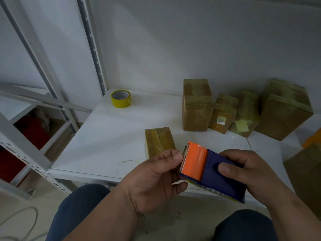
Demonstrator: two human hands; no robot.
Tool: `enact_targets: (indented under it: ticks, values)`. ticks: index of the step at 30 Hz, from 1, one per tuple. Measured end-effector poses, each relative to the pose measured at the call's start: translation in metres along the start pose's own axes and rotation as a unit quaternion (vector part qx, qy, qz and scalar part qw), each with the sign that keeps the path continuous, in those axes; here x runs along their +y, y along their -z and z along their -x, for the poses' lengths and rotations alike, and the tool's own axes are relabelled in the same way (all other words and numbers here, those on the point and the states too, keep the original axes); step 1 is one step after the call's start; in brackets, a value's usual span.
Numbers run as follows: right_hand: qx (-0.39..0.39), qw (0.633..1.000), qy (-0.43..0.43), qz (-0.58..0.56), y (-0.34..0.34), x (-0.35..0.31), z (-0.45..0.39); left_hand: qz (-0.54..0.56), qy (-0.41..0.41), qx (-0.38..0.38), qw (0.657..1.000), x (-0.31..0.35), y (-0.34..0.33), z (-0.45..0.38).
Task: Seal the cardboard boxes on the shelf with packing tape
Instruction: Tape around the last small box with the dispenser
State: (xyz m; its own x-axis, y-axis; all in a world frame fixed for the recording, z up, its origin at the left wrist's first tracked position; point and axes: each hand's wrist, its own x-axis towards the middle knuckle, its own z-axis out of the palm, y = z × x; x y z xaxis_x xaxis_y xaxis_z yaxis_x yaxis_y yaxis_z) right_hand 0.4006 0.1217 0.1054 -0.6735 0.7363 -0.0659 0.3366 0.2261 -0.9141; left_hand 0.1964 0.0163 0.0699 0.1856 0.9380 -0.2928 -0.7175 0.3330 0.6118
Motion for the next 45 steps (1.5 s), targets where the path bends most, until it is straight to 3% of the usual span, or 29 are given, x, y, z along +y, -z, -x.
enact_targets:
  ticks: [12,19,23,29,37,45]
  values:
    - [-0.014,1.0,0.001,0.003,-0.001,-0.002,0.004,-0.013,-0.009,0.077,0.997,-0.001,-0.004,0.004]
    - [-0.021,0.997,0.004,0.07,0.002,-0.009,0.001,-0.1,-0.014,0.107,0.989,0.01,-0.003,0.01]
    - [-0.037,0.994,-0.011,0.102,0.003,-0.009,-0.003,-0.208,-0.04,0.193,0.958,0.007,-0.002,0.01]
    - [-0.067,0.988,-0.024,0.136,0.0,-0.004,-0.009,-0.276,-0.081,0.291,0.913,0.002,0.003,0.008]
    - [-0.103,0.987,-0.018,0.125,0.013,-0.012,-0.027,-0.258,-0.134,0.297,0.909,0.014,0.002,0.01]
    - [-0.099,0.984,-0.059,0.138,0.048,-0.01,-0.051,-0.241,-0.158,0.35,0.892,0.038,0.034,0.016]
